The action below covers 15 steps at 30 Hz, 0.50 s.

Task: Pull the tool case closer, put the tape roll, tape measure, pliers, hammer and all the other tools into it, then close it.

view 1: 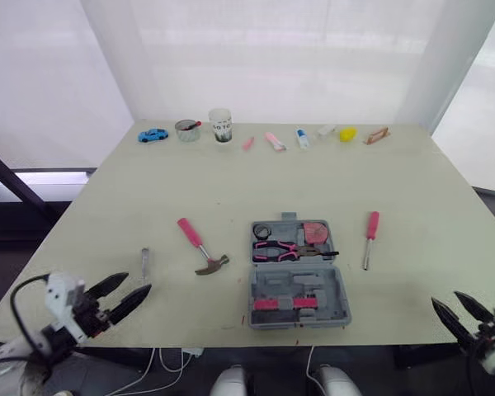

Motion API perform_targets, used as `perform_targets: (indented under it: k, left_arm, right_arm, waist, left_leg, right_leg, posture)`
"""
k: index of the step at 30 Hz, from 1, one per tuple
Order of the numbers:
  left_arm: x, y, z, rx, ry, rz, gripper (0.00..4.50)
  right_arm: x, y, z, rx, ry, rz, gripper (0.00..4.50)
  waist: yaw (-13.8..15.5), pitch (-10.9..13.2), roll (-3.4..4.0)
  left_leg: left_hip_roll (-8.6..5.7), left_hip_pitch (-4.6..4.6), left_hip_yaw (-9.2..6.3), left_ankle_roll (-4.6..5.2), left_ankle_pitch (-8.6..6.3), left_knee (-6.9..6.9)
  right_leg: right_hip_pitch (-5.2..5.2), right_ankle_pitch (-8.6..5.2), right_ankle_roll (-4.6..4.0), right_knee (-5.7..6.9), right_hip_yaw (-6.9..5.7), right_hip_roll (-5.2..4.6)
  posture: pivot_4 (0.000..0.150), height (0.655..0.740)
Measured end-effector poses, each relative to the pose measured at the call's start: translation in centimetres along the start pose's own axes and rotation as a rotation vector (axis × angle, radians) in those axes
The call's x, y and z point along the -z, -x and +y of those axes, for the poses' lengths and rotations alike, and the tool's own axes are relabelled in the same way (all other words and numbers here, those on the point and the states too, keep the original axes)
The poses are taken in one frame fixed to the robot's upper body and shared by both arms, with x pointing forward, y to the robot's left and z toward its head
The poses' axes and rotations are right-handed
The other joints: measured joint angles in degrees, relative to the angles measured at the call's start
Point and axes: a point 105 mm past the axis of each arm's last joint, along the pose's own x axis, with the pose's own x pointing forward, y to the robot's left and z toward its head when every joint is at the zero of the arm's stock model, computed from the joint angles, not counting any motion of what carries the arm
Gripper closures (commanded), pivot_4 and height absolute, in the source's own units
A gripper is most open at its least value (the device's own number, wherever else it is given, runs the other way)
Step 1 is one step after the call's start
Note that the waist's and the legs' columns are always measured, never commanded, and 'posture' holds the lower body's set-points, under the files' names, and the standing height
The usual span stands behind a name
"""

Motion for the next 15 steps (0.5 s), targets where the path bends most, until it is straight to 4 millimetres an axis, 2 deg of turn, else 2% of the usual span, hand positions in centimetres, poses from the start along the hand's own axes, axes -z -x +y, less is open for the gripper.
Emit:
perform_targets:
  k: [1,4,10,15]
  left_arm:
    - [0.3,0.6,0.6,-0.045,-0.014,0.002,0.00]
    - [1.4,2.8,2.1,-0.165,-0.022,0.024,0.00]
    - [2.6,3.6,1.8,-0.197,0.000,0.037,0.00]
    - [3.0,3.3,1.5,-0.207,0.015,0.029,0.00]
  right_arm:
    - [0.0,0.5,-0.3,0.020,-0.013,-0.015,0.05]
    - [0.8,2.7,-1.3,0.063,-0.016,-0.003,0.05]
    - [1.3,4.0,-2.1,0.080,-0.002,-0.007,0.05]
    - [1.9,4.4,-2.6,0.077,-0.002,0.016,0.05]
  waist:
    - [0.0,0.0,0.00]
    - [0.1,0.0,0.00]
    - [0.0,0.0,-0.04]
    - [0.0,0.0,-0.01]
  left_leg:
    - [0.00,0.06,0.01,-0.01,-0.01,-0.01]
    - [0.00,0.12,0.05,-0.03,-0.03,-0.05]
    - [-0.03,0.12,0.07,-0.28,-0.17,-0.11]
    - [-0.03,0.11,0.03,-0.28,-0.17,-0.20]
  right_leg:
    - [0.02,-0.01,0.01,0.02,0.01,-0.07]
    - [0.05,-0.02,0.03,-0.02,0.05,-0.43]
    - [0.04,-0.01,0.01,-0.04,0.06,-0.68]
    - [0.01,0.02,-0.11,-0.06,0.08,-0.70]
  posture:
    - [0.150,0.7400]
    - [0.150,0.7400]
    - [0.150,0.7400]
    - [0.150,0.7400]
